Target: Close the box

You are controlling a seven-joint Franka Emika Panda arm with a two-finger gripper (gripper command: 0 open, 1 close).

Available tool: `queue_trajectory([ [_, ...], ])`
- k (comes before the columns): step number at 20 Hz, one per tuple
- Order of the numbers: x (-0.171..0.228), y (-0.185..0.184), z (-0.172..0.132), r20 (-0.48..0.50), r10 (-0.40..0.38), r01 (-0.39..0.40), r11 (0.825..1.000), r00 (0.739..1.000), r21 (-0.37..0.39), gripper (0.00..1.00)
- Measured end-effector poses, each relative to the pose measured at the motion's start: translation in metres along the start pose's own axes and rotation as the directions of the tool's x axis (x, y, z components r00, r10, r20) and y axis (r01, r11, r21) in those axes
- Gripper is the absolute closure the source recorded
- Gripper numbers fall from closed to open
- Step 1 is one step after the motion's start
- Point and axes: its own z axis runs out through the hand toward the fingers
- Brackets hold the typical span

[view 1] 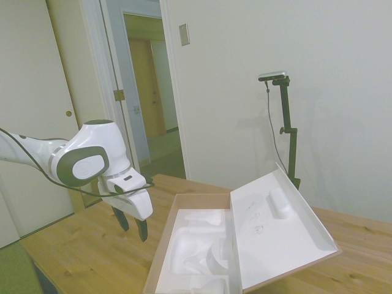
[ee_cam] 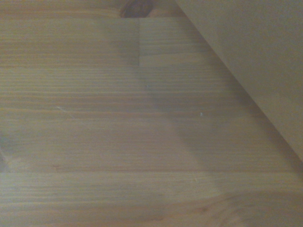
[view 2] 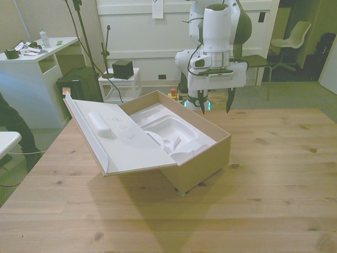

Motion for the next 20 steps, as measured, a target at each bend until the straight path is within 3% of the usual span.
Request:
queue_trajectory([
  [5, 0.009, 0.011, -0.011, -0.001, 0.041, -0.041, 0.999, 0.999, 0.029, 0.0],
  [12, 0.018, 0.06, -0.084, -0.057, 0.125, -0.116, 0.982, 0.99, 0.147, 0.0],
  [20, 0.105, 0.169, -0.183, -0.125, 0.357, -0.305, 0.9, 0.926, 0.313, 0.0],
])
